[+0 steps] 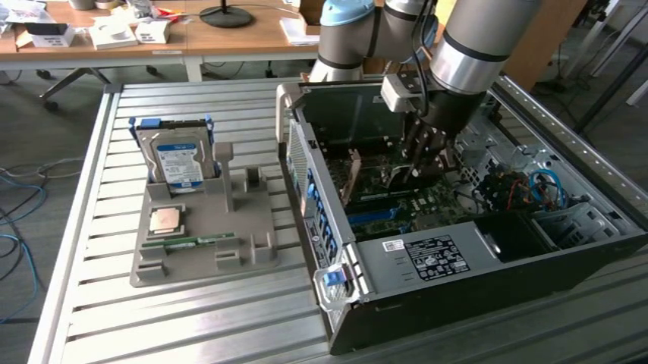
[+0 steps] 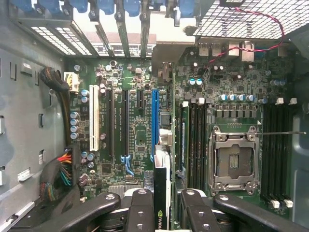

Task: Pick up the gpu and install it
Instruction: 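Insert the gpu into the slot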

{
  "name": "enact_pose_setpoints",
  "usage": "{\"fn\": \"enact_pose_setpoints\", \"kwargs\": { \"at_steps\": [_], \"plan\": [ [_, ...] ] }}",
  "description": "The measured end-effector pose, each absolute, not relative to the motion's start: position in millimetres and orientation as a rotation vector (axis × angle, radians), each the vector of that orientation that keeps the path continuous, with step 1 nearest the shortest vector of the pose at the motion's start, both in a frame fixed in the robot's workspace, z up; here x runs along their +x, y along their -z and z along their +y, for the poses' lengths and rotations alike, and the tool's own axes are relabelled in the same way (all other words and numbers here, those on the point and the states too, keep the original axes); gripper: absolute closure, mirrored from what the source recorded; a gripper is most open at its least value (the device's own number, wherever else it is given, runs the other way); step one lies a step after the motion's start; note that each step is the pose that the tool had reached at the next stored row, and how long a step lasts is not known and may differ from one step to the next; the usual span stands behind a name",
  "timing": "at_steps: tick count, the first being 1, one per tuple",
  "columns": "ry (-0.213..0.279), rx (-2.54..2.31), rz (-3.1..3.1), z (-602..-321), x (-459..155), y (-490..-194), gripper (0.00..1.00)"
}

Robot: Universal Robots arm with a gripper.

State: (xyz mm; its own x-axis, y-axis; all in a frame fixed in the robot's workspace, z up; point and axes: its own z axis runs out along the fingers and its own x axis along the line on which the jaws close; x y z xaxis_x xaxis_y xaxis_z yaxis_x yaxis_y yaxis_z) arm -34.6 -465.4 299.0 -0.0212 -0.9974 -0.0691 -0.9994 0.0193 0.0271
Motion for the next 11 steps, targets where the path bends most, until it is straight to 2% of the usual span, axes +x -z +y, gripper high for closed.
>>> {"fn": "enact_pose_setpoints", "kwargs": {
  "at_steps": [11],
  "plan": [
    [-0.105, -2.176, 2.221, -465.4, -34.7, -296.3, 0.74]
  ]
}}
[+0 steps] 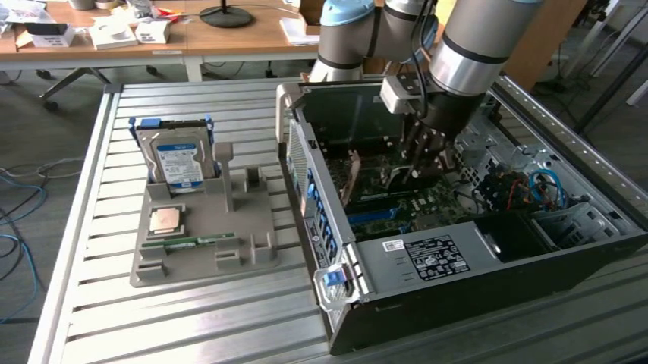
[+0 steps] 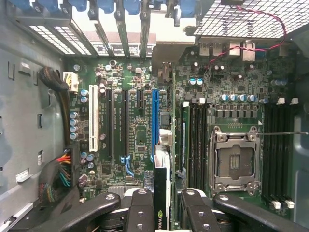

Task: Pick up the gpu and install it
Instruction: 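Insert the gpu into the slot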

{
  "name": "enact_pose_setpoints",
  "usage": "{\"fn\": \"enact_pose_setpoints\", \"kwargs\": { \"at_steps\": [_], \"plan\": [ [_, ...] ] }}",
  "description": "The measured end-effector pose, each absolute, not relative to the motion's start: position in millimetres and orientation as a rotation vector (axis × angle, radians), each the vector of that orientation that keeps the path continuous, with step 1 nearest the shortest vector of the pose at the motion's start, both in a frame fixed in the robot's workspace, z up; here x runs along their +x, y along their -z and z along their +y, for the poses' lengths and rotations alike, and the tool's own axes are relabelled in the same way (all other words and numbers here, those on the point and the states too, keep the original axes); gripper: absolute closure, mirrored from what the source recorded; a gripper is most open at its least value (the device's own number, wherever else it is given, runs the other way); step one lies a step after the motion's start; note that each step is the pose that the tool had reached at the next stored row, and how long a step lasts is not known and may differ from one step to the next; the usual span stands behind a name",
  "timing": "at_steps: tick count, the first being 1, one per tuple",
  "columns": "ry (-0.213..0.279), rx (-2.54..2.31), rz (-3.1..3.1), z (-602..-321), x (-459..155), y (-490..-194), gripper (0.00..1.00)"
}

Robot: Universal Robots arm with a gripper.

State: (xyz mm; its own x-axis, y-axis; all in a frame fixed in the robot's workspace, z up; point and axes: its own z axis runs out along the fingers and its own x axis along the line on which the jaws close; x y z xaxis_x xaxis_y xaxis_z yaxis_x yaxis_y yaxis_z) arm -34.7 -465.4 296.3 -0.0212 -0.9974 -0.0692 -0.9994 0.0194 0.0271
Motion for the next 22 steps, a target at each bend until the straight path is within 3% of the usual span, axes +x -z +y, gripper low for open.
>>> {"fn": "enact_pose_setpoints", "kwargs": {
  "at_steps": [22],
  "plan": [
    [-0.105, -2.176, 2.221, -465.4, -34.9, -284.7, 0.74]
  ]
}}
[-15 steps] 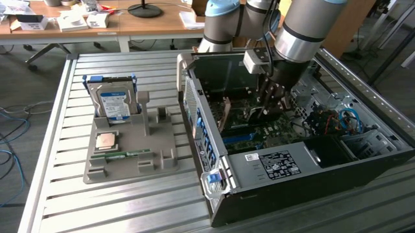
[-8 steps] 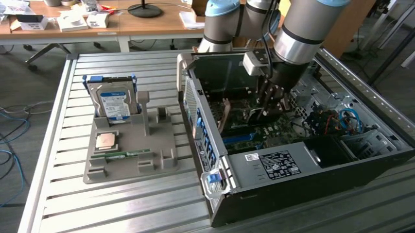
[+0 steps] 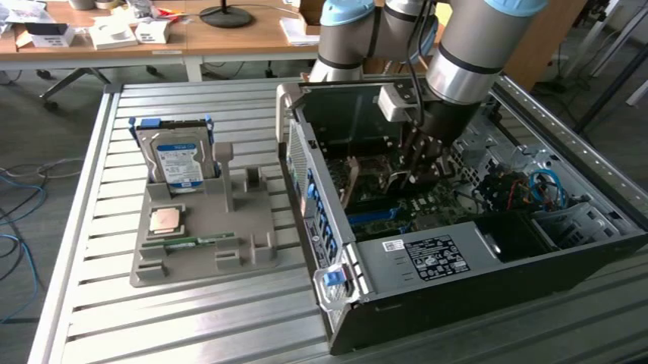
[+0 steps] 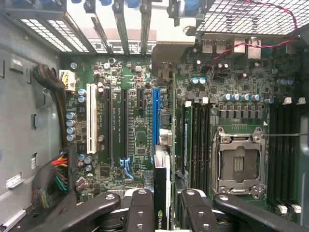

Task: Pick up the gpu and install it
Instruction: 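Insert the gpu into the slot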

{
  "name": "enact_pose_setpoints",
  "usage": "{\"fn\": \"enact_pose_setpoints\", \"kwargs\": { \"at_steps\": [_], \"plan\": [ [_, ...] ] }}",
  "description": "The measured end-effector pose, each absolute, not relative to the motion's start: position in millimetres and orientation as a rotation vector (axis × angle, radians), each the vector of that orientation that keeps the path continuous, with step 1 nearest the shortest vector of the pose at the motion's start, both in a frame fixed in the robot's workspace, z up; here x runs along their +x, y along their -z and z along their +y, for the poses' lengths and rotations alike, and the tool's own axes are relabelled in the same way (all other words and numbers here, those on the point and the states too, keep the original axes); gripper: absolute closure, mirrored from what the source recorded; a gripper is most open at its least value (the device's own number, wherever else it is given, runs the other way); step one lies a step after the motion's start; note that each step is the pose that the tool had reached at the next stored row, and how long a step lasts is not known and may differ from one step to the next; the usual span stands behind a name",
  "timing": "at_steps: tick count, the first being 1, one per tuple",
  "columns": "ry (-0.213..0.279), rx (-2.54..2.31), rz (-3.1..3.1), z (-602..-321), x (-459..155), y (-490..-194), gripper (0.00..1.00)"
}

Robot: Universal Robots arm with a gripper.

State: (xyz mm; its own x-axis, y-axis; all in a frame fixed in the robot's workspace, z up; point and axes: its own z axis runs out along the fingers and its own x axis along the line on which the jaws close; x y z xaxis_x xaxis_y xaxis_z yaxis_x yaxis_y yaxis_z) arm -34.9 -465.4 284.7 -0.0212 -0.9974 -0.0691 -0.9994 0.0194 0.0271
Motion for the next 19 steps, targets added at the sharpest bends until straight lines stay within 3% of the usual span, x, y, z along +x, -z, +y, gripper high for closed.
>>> {"fn": "enact_pose_setpoints", "kwargs": {
  "at_steps": [19],
  "plan": [
    [-0.105, -2.176, 2.221, -465.4, -40.9, -283.6, 0.74]
  ]
}}
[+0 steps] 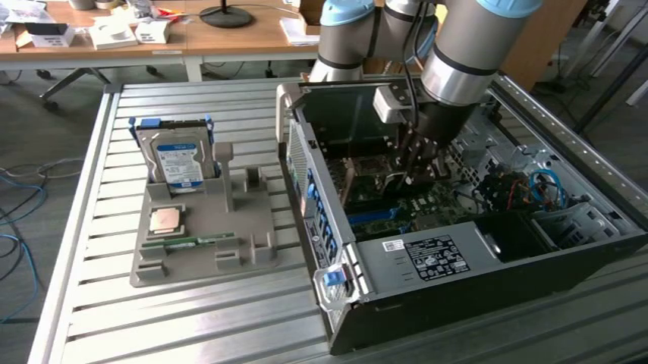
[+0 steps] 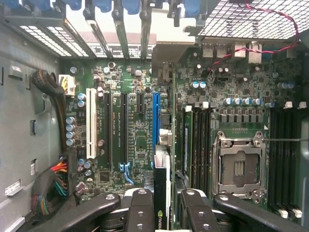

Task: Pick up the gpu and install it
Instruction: 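Insert the gpu into the slot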

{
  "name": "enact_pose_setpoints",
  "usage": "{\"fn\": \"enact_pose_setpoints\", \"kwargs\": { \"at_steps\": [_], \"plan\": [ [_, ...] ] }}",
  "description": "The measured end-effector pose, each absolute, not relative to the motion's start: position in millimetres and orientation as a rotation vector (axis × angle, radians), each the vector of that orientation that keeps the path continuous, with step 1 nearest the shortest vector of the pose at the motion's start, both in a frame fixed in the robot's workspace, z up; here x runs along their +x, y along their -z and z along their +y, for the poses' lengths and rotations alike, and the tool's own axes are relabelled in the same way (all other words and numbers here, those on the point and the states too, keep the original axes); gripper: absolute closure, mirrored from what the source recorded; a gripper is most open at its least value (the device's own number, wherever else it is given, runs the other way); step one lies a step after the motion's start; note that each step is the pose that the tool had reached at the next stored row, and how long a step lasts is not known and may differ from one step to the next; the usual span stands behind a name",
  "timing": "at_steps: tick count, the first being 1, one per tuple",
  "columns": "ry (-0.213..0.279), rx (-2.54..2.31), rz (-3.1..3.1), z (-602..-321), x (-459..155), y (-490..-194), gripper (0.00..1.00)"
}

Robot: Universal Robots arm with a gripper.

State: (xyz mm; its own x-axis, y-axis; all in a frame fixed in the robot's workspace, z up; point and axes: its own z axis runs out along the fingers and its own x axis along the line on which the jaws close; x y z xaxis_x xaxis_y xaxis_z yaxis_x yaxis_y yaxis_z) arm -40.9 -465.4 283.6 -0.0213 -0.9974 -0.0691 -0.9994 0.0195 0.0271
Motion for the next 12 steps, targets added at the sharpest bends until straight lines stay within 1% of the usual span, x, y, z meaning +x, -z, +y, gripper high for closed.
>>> {"fn": "enact_pose_setpoints", "kwargs": {
  "at_steps": [12],
  "plan": [
    [-0.105, -2.176, 2.221, -465.3, -42.5, -282.5, 0.74]
  ]
}}
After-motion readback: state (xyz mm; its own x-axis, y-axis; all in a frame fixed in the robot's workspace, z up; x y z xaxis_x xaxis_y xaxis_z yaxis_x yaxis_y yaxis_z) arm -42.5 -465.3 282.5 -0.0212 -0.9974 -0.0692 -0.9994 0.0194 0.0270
